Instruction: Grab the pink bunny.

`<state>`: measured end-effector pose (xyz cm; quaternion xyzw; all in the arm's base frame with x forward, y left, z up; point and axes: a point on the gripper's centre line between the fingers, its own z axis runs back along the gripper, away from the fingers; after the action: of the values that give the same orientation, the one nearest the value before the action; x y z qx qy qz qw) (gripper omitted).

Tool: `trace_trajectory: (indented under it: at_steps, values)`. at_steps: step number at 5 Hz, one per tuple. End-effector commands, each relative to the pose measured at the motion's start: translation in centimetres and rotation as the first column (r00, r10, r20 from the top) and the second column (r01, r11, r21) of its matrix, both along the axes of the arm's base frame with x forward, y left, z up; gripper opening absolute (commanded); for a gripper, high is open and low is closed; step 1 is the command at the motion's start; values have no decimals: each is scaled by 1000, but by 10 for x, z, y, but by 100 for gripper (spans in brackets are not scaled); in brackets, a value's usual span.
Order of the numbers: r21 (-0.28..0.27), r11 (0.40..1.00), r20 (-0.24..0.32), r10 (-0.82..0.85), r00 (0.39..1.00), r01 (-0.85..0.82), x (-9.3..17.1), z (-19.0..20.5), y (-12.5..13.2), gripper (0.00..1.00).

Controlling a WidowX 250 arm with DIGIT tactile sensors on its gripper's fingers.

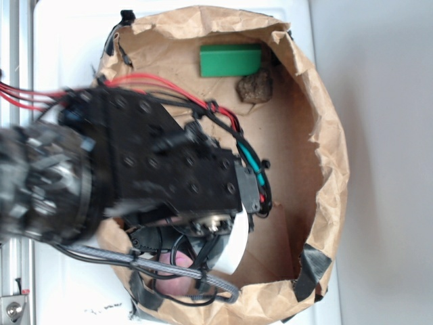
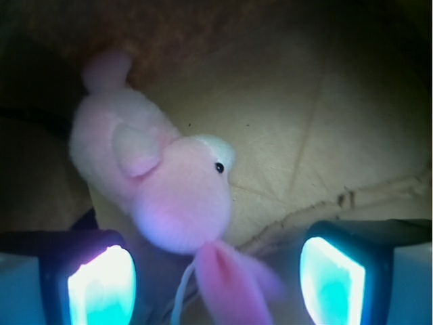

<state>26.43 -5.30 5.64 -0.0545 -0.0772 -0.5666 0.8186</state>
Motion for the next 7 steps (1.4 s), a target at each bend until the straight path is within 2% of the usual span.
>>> trace_trajectory:
  at_steps: [1,2,3,5,7]
  values:
    - [87,994,7,-67,998,66,3,-26,-5,100]
    - [81,996,30,25,999,-27,-10,-33,-8,0]
    - [67,995,51,77,996,-80,-1,-29,-2,0]
    - [7,992,25,127,992,-128,3,-1,14,0]
    - [0,930,43,368,929,-369,56,20,59,0]
